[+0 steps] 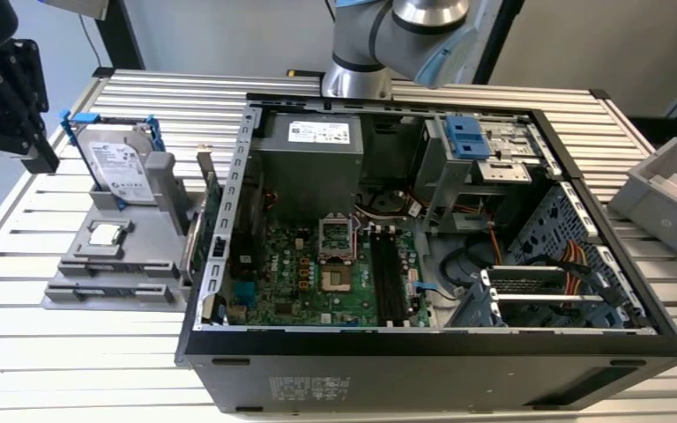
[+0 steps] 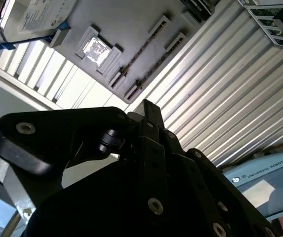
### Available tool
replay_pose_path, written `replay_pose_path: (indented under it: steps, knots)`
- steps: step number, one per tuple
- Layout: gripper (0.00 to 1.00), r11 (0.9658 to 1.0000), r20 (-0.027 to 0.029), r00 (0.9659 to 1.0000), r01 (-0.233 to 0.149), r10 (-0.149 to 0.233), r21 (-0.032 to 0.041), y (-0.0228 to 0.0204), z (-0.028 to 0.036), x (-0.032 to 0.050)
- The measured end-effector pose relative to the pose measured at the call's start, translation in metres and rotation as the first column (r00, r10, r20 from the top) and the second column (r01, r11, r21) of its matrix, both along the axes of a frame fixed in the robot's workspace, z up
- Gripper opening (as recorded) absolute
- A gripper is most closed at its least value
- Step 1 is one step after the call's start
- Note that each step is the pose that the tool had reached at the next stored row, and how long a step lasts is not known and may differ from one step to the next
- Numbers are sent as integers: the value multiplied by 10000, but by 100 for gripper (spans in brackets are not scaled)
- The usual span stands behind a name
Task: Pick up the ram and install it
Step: 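Pick up the ram and move it above insertion slot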
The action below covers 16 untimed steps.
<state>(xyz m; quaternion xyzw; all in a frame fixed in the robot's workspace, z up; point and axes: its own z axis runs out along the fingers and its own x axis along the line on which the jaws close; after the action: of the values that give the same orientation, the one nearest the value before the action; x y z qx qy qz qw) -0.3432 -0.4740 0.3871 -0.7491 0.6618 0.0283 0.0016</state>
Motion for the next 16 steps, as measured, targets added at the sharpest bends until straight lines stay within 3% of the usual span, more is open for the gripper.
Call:
replay_pose_path:
  steps: [3,4,16]
  knots:
    - [0,10000,0,10000,-3,3,0,0,0,0]
    - [100,10000,0,10000,-4,4,0,0,0,0]
    - [100,10000,0,10000,-16,16,0,0,0,0]
